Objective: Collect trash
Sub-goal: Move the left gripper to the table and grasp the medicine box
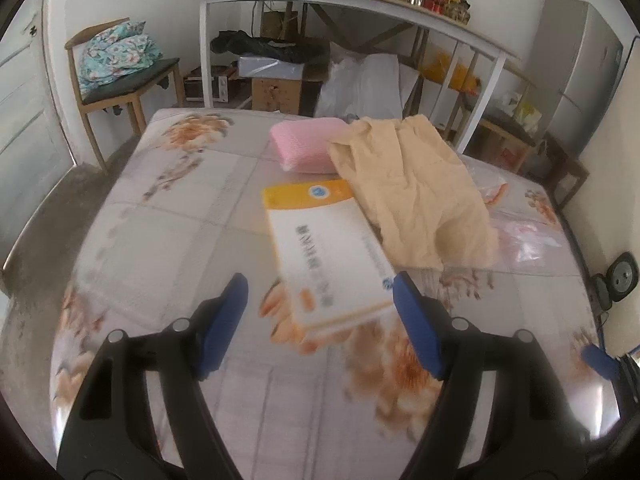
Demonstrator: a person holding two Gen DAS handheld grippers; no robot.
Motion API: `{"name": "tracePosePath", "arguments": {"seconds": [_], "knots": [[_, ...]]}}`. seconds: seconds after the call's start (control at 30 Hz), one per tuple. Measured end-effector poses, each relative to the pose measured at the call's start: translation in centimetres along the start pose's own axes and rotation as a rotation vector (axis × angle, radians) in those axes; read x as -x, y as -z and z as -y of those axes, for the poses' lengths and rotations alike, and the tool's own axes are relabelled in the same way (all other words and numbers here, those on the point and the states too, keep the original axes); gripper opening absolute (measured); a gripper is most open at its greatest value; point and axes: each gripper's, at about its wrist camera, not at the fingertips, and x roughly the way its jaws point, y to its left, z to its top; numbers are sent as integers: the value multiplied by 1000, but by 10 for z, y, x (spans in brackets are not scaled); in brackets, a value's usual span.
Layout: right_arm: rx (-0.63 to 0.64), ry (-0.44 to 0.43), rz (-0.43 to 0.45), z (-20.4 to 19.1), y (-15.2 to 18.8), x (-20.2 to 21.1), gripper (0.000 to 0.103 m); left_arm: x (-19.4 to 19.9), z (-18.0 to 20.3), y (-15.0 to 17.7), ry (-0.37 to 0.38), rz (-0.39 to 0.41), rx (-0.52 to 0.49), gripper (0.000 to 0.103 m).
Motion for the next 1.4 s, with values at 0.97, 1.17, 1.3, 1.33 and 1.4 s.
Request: {"name": "tracePosePath", "arguments": {"seconds": [0.97,1.17,1.3,1.33,1.4], "knots": [[-32,1,-34,6,7,-10,97,-43,4,2,-69,-89,-40,69],[-46,-6,-29,6,5,-11,97,-32,1,13,-85,-89,-69,68],[-41,-11,-22,2,4,-11,97,-20,-6,24,-88,-84,-78,68],[-36,-11,-19,0,4,-11,97,-17,-9,27,-87,-82,-80,68],[-33,-11,-16,-2,3,-11,97,-11,-13,33,-80,-80,-86,68]]}}
